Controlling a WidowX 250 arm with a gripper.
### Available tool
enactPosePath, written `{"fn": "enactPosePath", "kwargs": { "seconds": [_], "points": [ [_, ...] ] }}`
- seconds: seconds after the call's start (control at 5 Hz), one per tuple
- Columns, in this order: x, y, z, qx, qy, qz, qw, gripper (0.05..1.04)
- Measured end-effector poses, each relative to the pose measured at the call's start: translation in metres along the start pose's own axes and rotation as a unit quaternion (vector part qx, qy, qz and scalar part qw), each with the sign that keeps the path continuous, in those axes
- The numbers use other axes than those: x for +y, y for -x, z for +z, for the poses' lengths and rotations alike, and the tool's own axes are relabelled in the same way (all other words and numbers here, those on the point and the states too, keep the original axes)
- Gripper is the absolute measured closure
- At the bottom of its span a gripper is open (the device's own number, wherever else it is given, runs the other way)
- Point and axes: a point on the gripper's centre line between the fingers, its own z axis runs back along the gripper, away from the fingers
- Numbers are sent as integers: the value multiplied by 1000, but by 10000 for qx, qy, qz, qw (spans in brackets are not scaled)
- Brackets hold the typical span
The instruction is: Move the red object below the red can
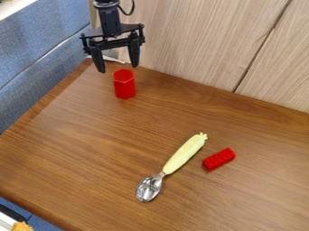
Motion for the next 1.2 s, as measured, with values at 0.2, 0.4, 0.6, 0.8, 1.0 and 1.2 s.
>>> {"fn": "enactPosePath", "kwargs": {
  "seconds": [0.2,0.4,0.6,0.8,1.0,1.2],
  "points": [
    [1,4,-13,171,-48,-19,9998,82],
    [-10,11,-19,244,156,-473,9985,82],
    [-30,26,-18,340,368,-1073,9930,82],
    [-58,45,-12,347,607,-1883,9796,82],
    [-89,79,-8,411,696,-2906,9534,83],
    [-113,109,-8,583,752,-3703,9240,82]
  ]
}}
